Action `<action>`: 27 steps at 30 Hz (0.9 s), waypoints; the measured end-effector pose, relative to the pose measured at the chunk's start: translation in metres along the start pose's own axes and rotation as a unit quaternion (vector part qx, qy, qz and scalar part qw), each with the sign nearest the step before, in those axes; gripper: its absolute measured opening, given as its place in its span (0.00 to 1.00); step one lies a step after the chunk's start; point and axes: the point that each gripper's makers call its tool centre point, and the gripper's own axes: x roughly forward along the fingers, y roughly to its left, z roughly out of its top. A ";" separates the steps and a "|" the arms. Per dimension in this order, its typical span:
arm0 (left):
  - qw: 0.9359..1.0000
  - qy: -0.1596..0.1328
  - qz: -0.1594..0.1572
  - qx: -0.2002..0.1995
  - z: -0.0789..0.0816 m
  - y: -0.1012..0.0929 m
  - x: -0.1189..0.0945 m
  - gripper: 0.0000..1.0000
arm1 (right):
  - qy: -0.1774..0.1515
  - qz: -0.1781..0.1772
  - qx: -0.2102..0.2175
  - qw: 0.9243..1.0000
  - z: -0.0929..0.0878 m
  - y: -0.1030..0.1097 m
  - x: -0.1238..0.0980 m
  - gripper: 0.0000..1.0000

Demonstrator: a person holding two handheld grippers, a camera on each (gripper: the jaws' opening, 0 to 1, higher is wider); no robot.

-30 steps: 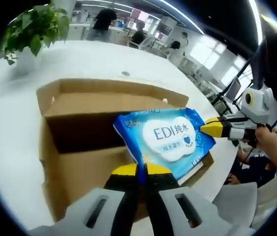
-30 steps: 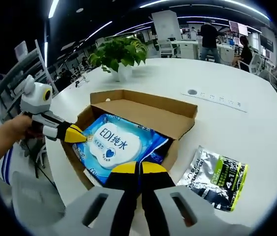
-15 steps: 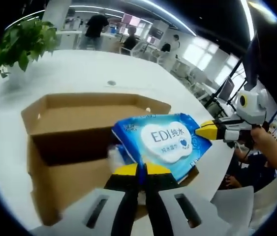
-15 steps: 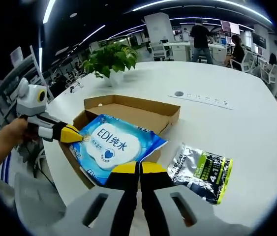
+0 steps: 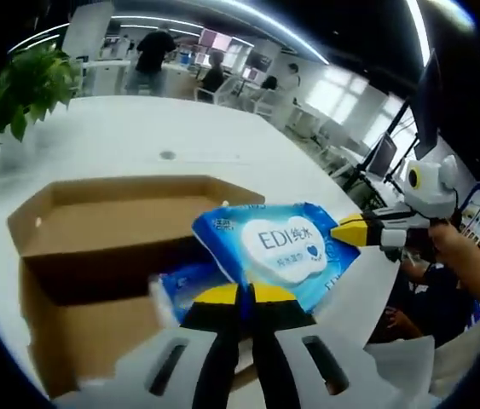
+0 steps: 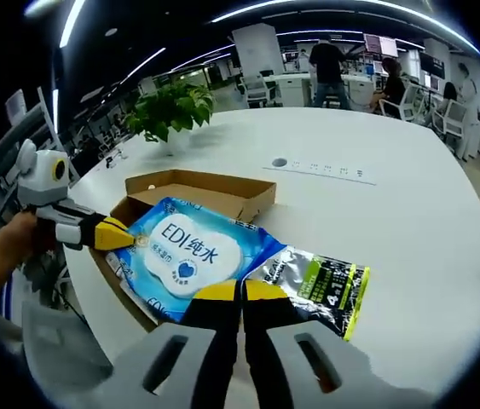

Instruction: Operate the shoe box by opening the lid, removing the specified soft item, and placing it in the target area until the item is outside and the box remains undamaged.

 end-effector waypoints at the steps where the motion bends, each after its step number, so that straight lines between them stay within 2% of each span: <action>1: 1.000 0.001 -0.002 0.003 0.000 -0.004 0.003 0.00 | 0.000 -0.002 0.001 1.000 -0.001 -0.003 -0.001 0.00; 17: 0.999 0.008 -0.035 0.023 0.001 -0.051 0.033 0.00 | 0.017 -0.040 0.008 0.999 -0.016 -0.048 -0.027 0.00; 27: 0.998 0.019 -0.052 0.028 0.001 -0.068 0.053 0.00 | 0.028 -0.057 0.011 0.998 -0.024 -0.070 -0.035 0.00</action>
